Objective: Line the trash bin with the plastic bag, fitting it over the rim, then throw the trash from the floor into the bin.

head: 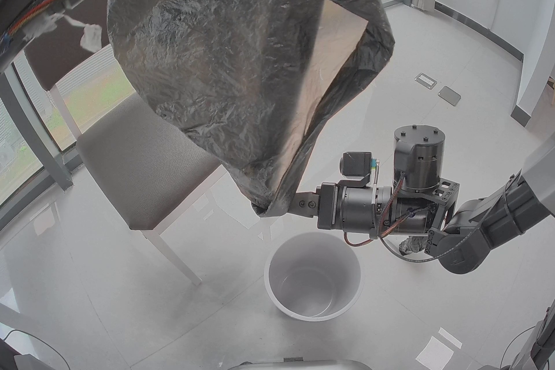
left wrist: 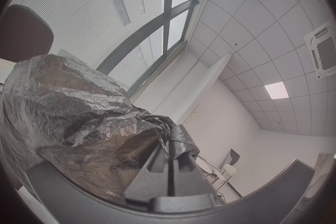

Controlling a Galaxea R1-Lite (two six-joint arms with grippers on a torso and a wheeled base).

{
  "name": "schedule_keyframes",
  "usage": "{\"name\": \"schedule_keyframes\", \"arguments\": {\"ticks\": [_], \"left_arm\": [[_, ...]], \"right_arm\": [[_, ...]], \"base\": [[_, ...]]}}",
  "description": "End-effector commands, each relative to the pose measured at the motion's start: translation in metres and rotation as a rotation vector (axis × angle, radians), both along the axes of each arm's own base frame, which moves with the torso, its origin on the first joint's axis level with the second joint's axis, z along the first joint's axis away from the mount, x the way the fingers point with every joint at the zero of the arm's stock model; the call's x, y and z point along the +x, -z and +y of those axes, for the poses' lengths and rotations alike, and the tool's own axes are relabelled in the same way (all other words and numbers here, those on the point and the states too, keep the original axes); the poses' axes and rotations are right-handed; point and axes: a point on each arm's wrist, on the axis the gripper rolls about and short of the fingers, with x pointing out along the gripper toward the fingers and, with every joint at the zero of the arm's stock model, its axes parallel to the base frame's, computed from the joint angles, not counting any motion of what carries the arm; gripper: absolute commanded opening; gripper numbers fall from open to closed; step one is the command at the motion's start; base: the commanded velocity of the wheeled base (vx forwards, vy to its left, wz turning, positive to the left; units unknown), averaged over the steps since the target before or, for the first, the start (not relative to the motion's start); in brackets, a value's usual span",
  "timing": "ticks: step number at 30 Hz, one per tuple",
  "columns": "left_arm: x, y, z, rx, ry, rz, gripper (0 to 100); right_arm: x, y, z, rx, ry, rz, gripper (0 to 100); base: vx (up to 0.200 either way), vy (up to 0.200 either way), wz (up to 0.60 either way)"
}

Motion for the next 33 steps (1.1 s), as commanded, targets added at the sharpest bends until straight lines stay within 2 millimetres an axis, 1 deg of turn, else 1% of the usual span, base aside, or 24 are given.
{"name": "schedule_keyframes", "arguments": {"ticks": [1, 9, 15, 16, 18, 19, 20, 21, 23, 25, 27, 29, 33], "left_arm": [[-0.001, -0.001, 0.0, -0.003, 0.001, -0.002, 0], [-0.001, -0.001, 0.0, -0.003, 0.002, -0.002, 0], [0.0, 0.007, -0.004, 0.019, -0.005, 0.019, 0], [0.002, 0.013, -0.007, 0.043, -0.005, 0.033, 0], [0.005, 0.022, -0.01, 0.074, -0.006, 0.052, 0], [0.007, 0.028, -0.013, 0.094, -0.007, 0.064, 0], [0.009, 0.031, -0.015, 0.107, -0.007, 0.073, 0], [0.009, 0.033, -0.016, 0.113, -0.007, 0.078, 0], [0.015, 0.046, -0.023, 0.169, -0.012, 0.11, 0], [0.018, 0.053, -0.028, 0.219, -0.024, 0.129, 0], [0.019, 0.061, -0.033, 0.277, -0.04, 0.15, 0], [0.018, 0.064, -0.035, 0.309, -0.052, 0.163, 0], [0.018, 0.072, -0.035, 0.371, -0.066, 0.201, 0]], "right_arm": [[-0.001, 0.0, -0.001, -0.002, 0.001, 0.003, 0], [-0.008, -0.003, -0.011, -0.009, 0.012, 0.01, 0], [-0.018, -0.008, -0.04, -0.017, 0.062, 0.011, 0], [-0.022, -0.01, -0.053, -0.022, 0.089, 0.008, 0], [-0.027, -0.011, -0.068, -0.033, 0.123, 0.007, 0], [-0.029, -0.01, -0.079, -0.042, 0.15, 0.0, 0], [-0.031, -0.01, -0.086, -0.047, 0.165, -0.002, 0], [-0.031, -0.011, -0.089, -0.049, 0.172, -0.006, 0], [-0.036, -0.011, -0.114, -0.078, 0.237, -0.031, 0], [-0.038, -0.012, -0.129, -0.118, 0.273, -0.048, 0], [-0.041, -0.016, -0.142, -0.167, 0.3, -0.059, 0], [-0.045, -0.02, -0.151, -0.2, 0.32, -0.059, 0], [-0.05, -0.026, -0.16, -0.26, 0.332, -0.066, 0]], "base": [[0.0, 0.0, 0.0], [0.0, 0.0, 0.0], [0.0, 0.0, 0.0], [0.0, 0.0, 0.0], [0.0, 0.0, 0.0], [0.0, 0.0, 0.0], [0.0, 0.0, 0.0], [0.0, 0.0, 0.0], [0.0, 0.0, 0.0], [0.0, 0.0, 0.0], [0.0, 0.0, 0.0], [0.0, 0.0, 0.0], [0.0, 0.0, 0.0]]}}
